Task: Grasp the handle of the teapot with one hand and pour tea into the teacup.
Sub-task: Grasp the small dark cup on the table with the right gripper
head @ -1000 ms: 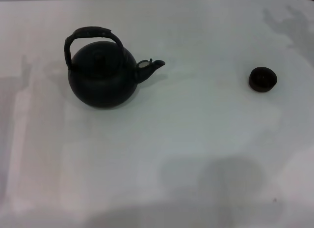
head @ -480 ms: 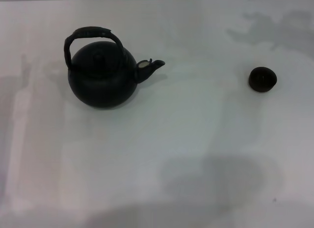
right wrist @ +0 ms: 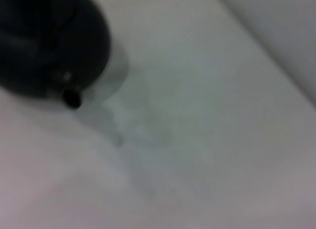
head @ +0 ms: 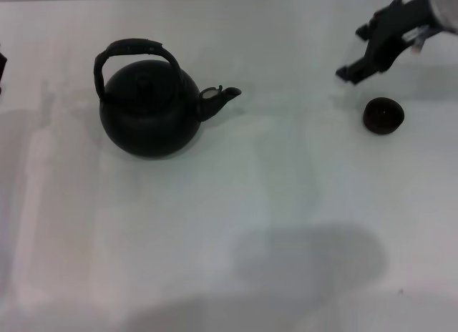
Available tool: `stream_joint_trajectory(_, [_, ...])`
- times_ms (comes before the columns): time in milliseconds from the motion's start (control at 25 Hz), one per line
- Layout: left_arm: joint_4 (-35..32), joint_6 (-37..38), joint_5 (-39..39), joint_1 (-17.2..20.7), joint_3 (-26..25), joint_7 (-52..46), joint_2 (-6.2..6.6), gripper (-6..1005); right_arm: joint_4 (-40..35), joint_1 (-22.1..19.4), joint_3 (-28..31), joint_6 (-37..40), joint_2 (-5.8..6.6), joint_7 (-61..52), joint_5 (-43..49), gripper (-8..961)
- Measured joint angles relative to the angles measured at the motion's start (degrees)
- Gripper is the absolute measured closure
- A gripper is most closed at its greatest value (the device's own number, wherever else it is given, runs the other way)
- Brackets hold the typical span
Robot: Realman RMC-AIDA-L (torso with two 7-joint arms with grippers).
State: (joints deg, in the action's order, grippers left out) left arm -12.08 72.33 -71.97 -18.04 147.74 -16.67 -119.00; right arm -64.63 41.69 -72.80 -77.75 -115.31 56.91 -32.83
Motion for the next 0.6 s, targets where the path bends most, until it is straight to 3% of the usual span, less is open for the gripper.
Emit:
stream_joint_trajectory(400, [-0.11, 0.07, 0.2, 0.44, 0.03, -0.27, 0.0, 241, 7.05, 3.37, -12.09, 4.4, -0.4, -6.14, 1.54, 124])
stream_joint_trajectory(600, [-0.14, 0.07, 0.62, 0.57, 0.14, -0.29, -0.08, 241, 10.6, 4.36, -13.38, 6.22, -0.29, -7.45, 1.78, 124])
